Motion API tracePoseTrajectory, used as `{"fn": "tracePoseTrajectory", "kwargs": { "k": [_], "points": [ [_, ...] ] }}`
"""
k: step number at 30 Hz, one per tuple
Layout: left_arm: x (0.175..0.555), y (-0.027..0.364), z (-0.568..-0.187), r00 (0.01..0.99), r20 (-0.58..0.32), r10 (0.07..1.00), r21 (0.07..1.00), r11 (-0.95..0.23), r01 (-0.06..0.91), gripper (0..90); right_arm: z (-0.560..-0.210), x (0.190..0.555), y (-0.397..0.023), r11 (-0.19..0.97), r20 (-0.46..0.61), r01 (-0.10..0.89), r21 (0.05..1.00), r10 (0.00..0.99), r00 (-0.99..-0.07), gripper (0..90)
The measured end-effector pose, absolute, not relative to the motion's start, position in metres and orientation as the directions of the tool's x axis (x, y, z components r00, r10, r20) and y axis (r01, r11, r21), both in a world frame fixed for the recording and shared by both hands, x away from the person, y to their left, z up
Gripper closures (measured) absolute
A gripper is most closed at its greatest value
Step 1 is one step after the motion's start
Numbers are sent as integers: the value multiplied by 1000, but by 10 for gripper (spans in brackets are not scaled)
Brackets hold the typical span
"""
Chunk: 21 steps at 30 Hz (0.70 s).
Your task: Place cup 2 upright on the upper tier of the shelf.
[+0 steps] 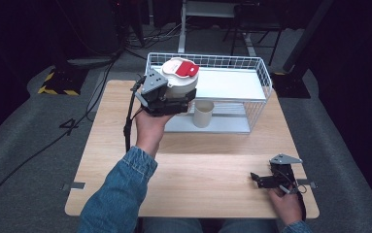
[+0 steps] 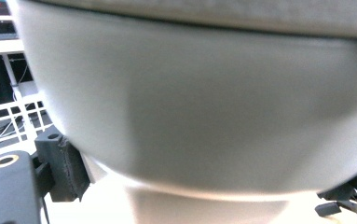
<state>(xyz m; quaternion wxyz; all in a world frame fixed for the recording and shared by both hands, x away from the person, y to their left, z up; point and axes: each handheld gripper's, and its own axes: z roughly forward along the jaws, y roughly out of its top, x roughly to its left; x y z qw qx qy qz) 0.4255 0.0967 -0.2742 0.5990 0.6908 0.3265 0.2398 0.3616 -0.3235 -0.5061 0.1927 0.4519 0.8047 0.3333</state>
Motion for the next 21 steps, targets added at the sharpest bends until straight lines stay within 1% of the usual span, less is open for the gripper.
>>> {"fn": "tracePoseTrajectory", "kwargs": {
  "k": [7, 19, 21],
  "points": [
    [444, 83, -268, 665, -79, 743, 983, -52, 175, 127, -506, 362, -323, 369, -9, 599, 711, 856, -517, 5],
    [480, 58, -263, 658, -74, 749, 987, -41, 157, 126, -506, 362, -323, 369, -8, 598, 711, 855, -518, 5],
    [488, 52, -264, 656, -72, 751, 989, -29, 143, 126, -506, 362, -323, 367, -6, 599, 712, 856, -517, 5]
  ]
}}
